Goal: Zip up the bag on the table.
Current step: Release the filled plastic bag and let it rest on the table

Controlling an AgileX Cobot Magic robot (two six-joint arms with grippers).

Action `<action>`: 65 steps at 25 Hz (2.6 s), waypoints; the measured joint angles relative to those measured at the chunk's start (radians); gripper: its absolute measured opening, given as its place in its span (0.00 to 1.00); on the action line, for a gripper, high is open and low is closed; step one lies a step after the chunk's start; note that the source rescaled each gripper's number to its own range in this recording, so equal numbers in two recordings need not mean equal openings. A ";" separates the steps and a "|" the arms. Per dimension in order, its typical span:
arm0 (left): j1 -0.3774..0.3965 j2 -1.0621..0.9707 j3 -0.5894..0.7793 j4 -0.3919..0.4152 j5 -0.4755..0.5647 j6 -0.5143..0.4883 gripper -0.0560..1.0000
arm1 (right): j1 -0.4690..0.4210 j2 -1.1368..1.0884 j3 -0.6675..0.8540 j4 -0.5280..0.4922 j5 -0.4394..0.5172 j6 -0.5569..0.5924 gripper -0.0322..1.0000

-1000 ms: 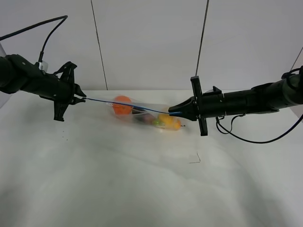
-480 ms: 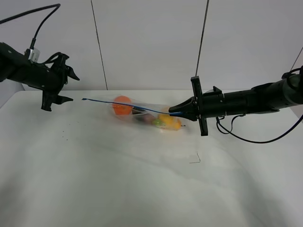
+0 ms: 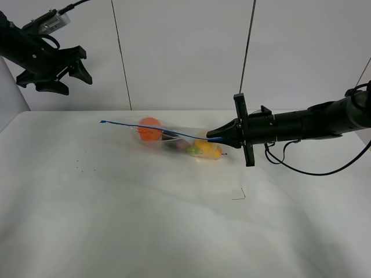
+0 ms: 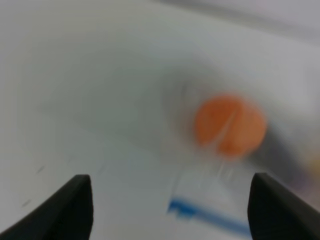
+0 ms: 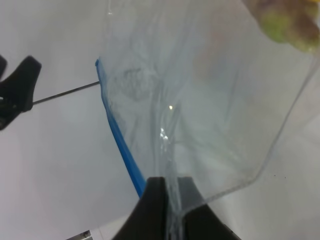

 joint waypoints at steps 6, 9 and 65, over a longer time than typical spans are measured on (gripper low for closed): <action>0.000 -0.003 -0.025 0.203 0.255 0.062 0.86 | 0.000 0.000 0.000 0.000 0.001 0.000 0.03; 0.000 -0.005 -0.025 0.258 0.359 0.056 0.86 | 0.000 0.000 0.000 -0.001 0.001 0.000 0.03; 0.000 -1.457 1.080 0.352 0.315 0.048 0.86 | 0.000 0.000 0.000 -0.008 0.004 0.000 0.03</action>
